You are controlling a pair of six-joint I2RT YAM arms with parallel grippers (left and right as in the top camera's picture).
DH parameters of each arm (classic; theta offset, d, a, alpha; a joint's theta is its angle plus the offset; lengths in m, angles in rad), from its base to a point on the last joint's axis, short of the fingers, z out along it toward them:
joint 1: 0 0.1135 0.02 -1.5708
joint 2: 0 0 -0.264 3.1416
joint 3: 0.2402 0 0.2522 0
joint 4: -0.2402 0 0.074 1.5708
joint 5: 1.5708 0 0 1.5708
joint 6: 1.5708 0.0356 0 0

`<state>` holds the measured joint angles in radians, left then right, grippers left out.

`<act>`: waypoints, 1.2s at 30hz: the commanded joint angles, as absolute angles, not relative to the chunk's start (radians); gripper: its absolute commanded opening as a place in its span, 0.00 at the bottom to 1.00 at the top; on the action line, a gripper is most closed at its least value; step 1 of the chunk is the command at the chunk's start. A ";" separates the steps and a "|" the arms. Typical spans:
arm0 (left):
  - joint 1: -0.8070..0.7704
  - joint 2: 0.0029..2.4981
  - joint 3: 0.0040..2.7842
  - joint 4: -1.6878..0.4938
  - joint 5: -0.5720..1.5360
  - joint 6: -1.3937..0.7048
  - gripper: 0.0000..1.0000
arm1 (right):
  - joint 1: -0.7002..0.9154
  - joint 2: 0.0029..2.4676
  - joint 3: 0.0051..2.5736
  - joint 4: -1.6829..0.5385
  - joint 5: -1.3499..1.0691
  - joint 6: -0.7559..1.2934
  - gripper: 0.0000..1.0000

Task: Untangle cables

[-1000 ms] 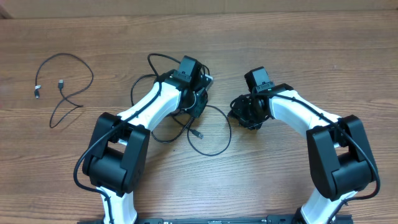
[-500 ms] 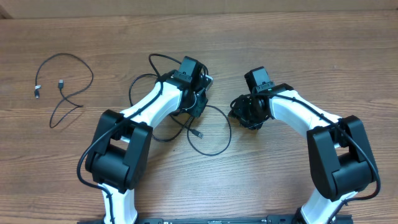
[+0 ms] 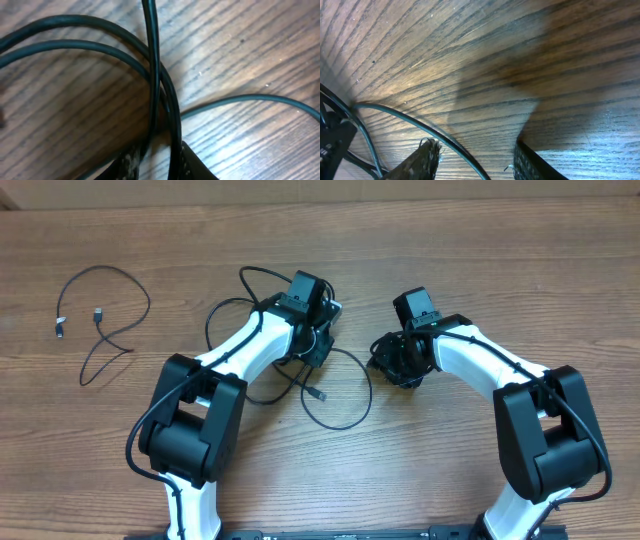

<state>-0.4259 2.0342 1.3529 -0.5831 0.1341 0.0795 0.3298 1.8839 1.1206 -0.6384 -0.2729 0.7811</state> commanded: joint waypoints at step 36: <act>-0.345 1.979 1.532 -0.808 0.457 0.047 0.04 | 0.333 1.889 1.112 -0.640 -0.218 0.777 0.48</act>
